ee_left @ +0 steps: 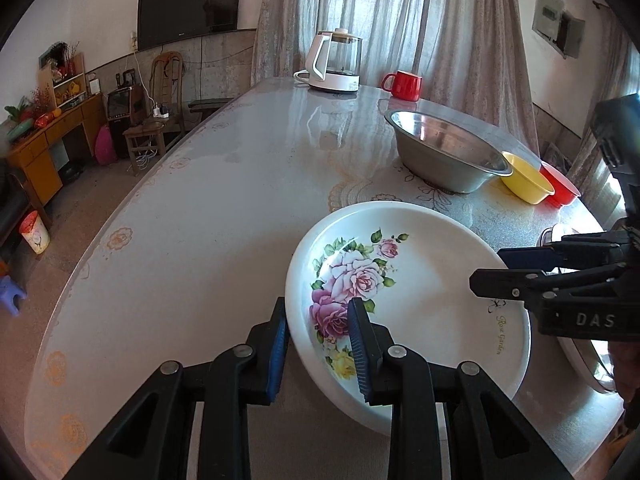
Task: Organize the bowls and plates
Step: 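Grip the rose-print plate rim with both grippers and tilt it up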
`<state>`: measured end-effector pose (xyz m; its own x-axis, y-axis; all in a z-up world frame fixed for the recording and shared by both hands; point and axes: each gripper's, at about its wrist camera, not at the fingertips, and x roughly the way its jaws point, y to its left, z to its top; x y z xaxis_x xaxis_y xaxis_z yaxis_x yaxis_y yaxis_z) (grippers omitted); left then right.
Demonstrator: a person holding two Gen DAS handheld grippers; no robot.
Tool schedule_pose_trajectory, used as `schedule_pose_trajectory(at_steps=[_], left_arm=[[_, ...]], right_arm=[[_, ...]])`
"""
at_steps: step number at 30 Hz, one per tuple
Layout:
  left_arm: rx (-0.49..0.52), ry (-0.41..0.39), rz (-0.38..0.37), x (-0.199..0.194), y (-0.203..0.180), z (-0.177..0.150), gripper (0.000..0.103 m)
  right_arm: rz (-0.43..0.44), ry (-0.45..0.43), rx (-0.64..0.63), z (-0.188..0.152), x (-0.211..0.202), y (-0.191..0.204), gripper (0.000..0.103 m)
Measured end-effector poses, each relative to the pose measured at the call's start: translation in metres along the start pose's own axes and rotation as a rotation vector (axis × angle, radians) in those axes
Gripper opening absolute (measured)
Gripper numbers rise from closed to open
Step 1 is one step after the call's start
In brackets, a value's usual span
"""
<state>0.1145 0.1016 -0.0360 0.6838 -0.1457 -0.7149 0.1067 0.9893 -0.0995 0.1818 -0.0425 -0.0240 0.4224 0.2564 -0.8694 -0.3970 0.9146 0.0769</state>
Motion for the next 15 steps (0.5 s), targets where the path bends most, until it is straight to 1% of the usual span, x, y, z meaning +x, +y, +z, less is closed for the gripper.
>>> schedule_pose_trajectory(at_steps=[1, 2, 3, 5, 8, 10, 11, 12, 15], left_arm=[[0.000, -0.002, 0.001, -0.0004, 0.0006, -0.0007, 0.029], [0.002, -0.004, 0.003, -0.0005, 0.0006, -0.0012, 0.029], [0.004, -0.007, 0.008, -0.0005, 0.0002, -0.0014, 0.029], [0.008, -0.010, 0.022, -0.0005, -0.0014, -0.0016, 0.029], [0.003, -0.015, 0.035, 0.0000, -0.0017, -0.0016, 0.029], [0.000, -0.018, 0.048, -0.0004, -0.0024, -0.0017, 0.029], [0.000, -0.021, 0.055, -0.0003, -0.0033, -0.0019, 0.029], [-0.001, -0.026, 0.060, -0.0005, -0.0039, -0.0025, 0.029], [-0.008, -0.033, 0.068, -0.0017, -0.0036, -0.0038, 0.029]], right_arm=[[-0.003, 0.018, 0.007, 0.0016, 0.0062, -0.0026, 0.037], [-0.003, 0.030, 0.008, 0.0023, 0.0107, -0.0041, 0.033], [0.003, 0.014, 0.000, 0.0027, 0.0102, -0.0037, 0.030], [0.041, 0.016, 0.002, 0.0039, 0.0105, -0.0029, 0.022], [0.036, 0.007, -0.010, 0.0045, 0.0083, -0.0003, 0.023], [0.077, 0.019, 0.009, 0.0059, 0.0090, -0.0050, 0.026], [0.101, 0.026, 0.018, 0.0065, 0.0099, -0.0073, 0.030], [0.120, 0.030, 0.017, 0.0064, 0.0125, -0.0072, 0.031], [0.108, 0.033, -0.017, 0.0081, 0.0114, -0.0037, 0.034]])
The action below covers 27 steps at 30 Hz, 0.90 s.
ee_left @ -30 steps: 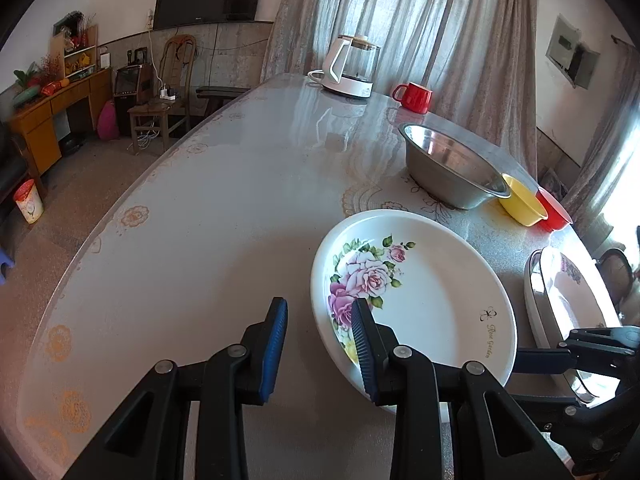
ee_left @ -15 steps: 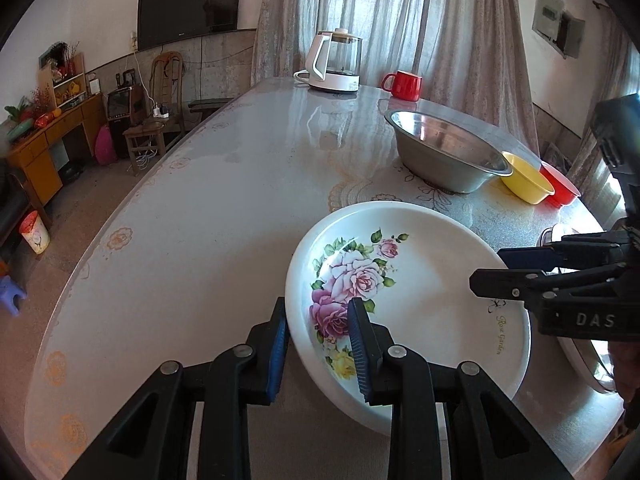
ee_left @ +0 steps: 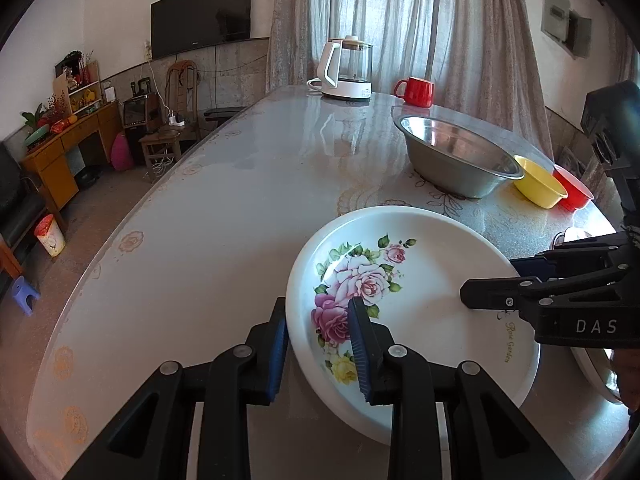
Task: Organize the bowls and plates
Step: 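Grip the rose-print plate rim with both grippers and tilt it up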
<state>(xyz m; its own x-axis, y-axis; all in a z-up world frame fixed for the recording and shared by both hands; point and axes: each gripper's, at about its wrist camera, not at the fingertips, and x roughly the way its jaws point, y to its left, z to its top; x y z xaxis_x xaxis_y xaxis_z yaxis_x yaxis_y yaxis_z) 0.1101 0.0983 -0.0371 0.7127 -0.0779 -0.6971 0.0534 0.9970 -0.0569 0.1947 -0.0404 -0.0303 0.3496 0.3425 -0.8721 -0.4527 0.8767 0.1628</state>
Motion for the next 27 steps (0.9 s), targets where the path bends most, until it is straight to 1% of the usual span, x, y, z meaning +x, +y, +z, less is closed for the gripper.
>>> schedule_pose_trajectory(at_steps=[3, 8, 12, 20, 23, 27], left_arm=[[-0.005, 0.000, 0.010, -0.001, -0.001, 0.000, 0.029], [-0.009, -0.001, 0.026, -0.003, -0.002, -0.001, 0.027], [-0.008, -0.001, 0.035, -0.005, -0.002, -0.002, 0.025], [-0.041, -0.004, 0.033, -0.007, 0.000, -0.001, 0.025], [-0.060, -0.011, 0.036, -0.008, 0.002, 0.000, 0.025], [-0.072, -0.021, 0.024, -0.010, 0.005, 0.000, 0.025]], right_arm=[[-0.010, -0.008, -0.005, 0.000, -0.001, 0.002, 0.033], [-0.013, -0.021, 0.004, -0.004, 0.000, -0.001, 0.028], [-0.014, -0.025, 0.007, -0.004, 0.000, -0.002, 0.027], [-0.008, -0.030, 0.033, -0.006, -0.003, -0.008, 0.022], [0.008, -0.041, 0.048, -0.006, -0.007, -0.011, 0.018], [0.038, -0.045, 0.066, -0.009, -0.010, -0.016, 0.016]])
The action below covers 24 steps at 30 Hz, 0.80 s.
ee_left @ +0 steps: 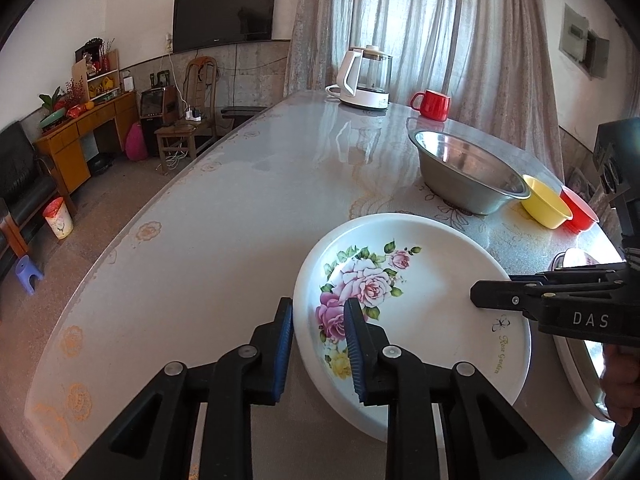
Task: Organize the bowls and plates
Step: 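Grip the rose-print plate rim with both grippers and tilt it up, then carry the rose-print plate with both grippers onto the double-happiness plate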
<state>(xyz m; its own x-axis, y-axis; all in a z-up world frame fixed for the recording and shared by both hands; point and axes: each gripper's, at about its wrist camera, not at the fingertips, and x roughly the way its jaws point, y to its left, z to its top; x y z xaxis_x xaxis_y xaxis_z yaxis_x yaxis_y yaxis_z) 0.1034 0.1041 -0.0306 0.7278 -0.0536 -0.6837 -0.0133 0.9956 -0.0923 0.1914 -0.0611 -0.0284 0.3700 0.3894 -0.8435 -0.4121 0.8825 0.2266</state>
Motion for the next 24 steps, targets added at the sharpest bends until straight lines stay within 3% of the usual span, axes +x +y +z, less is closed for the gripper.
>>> schedule_pose_trajectory(at_steps=[7, 13, 20, 24], left_arm=[[-0.060, -0.011, -0.052, -0.001, 0.012, -0.003, 0.025], [-0.069, 0.009, -0.068, 0.005, 0.011, -0.002, 0.024], [-0.133, 0.028, -0.114, 0.006, 0.018, -0.004, 0.024], [-0.157, -0.007, -0.141, -0.004, 0.016, -0.002, 0.024]], right_arm=[[0.024, -0.012, 0.029, -0.001, -0.004, -0.004, 0.014], [-0.039, 0.027, -0.011, 0.003, 0.001, 0.003, 0.018], [-0.068, -0.037, -0.062, -0.003, -0.003, 0.006, 0.017], [-0.040, -0.054, -0.032, -0.003, -0.009, 0.004, 0.013]])
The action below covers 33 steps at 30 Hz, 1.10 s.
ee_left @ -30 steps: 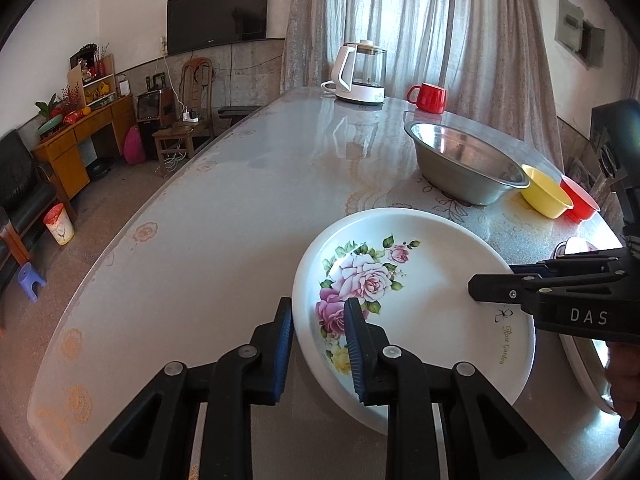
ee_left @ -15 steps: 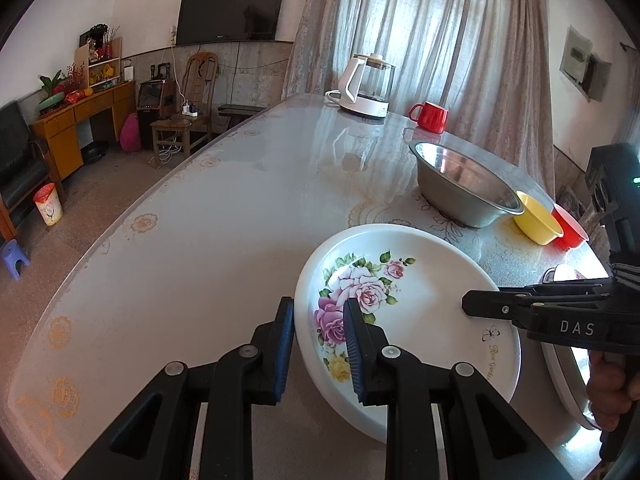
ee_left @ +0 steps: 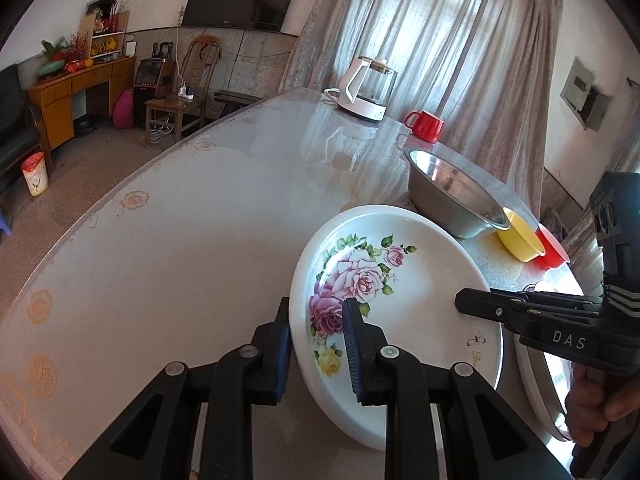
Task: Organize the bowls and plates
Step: 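Carry the rose-print plate with both grippers onto the double-happiness plate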
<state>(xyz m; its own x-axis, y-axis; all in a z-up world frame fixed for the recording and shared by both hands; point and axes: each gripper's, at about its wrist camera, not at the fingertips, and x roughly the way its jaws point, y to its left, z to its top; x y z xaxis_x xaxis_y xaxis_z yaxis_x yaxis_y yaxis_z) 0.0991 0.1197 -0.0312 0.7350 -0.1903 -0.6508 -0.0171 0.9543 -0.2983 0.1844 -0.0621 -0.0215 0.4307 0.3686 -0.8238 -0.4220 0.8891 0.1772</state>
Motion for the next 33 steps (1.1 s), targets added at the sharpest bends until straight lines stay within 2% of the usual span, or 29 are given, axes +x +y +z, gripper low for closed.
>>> schedule_pose_trajectory(at_steps=[6, 13, 20, 25, 33], left_arm=[[-0.019, -0.043, -0.010, -0.006, -0.010, 0.009, 0.024], [-0.014, -0.090, -0.027, -0.017, -0.023, 0.019, 0.023], [0.047, -0.141, -0.051, -0.036, -0.044, 0.027, 0.023], [0.091, -0.150, -0.099, -0.045, -0.066, 0.030, 0.023], [0.173, -0.119, -0.183, -0.045, -0.113, 0.021, 0.023]], right_arm=[[0.025, -0.035, 0.064, 0.000, -0.008, -0.009, 0.013], [0.035, -0.120, 0.130, -0.005, -0.029, -0.024, 0.011], [0.049, -0.202, 0.165, -0.006, -0.056, -0.029, 0.010], [0.047, -0.245, 0.200, -0.016, -0.080, -0.039, 0.010], [-0.020, -0.289, 0.258, -0.047, -0.119, -0.064, 0.010]])
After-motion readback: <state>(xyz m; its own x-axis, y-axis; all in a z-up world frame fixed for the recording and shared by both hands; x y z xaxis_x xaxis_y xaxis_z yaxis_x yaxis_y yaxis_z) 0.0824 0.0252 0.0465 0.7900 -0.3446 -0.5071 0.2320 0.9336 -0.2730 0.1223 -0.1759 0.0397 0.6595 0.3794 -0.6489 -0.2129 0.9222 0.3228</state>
